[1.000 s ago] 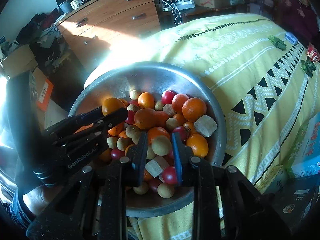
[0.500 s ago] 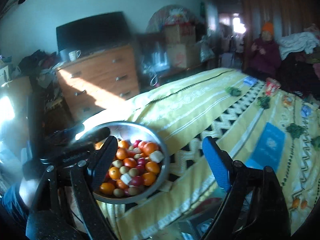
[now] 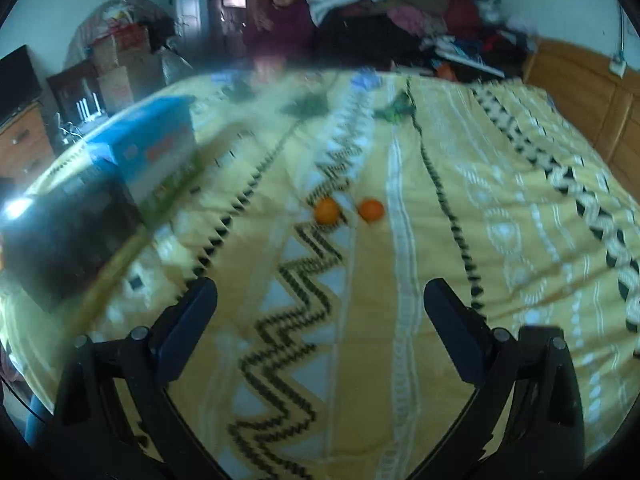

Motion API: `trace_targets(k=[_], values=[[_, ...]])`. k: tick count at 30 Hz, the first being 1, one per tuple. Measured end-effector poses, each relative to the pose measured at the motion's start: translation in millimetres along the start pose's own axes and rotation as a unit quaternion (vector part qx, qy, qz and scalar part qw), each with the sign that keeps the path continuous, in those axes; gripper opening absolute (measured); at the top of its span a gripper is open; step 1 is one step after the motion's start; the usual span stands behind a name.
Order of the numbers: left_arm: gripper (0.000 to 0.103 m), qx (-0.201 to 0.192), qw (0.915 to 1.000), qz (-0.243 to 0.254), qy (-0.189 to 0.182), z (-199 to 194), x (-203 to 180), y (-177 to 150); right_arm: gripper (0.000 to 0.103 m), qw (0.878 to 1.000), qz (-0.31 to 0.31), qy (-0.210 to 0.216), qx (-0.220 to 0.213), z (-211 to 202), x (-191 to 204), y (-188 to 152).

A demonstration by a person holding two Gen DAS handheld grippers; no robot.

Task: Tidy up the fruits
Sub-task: 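Move both tools back over the bed cover and hold them open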

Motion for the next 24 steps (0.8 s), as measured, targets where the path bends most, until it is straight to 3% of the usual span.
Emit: trace_targets(k=[4, 10, 24], values=[[0.103, 0.08, 0.9958, 0.021, 0.039, 76.9, -6.9, -35.6, 0.103, 0.999, 0.005, -0.009, 0.05, 40.2, -24.4, -29.6], [0.103, 0.136, 0.9874, 0.02, 0.078, 128.9, -3.0, -74.1, 0.103, 0.995, 0.047, -0.001, 0.084, 68.2, -48.5, -51.7], [0.103, 0.124, 0.9888, 0.02, 0.081, 141.6, -2.5, -81.6, 0.103, 0.997, 0.048, 0.0, 0.056, 75.4, -54.4, -56.8]])
Point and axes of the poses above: each gripper's, at about its wrist camera, not at the fingertips, and z roughly the way its jaws point, x to its left, y to its top, the point moved 2 cm from there along z, roughly the way its jaws point, and after that the axes turned 2 degrees about -x, right-handed, at the moved point
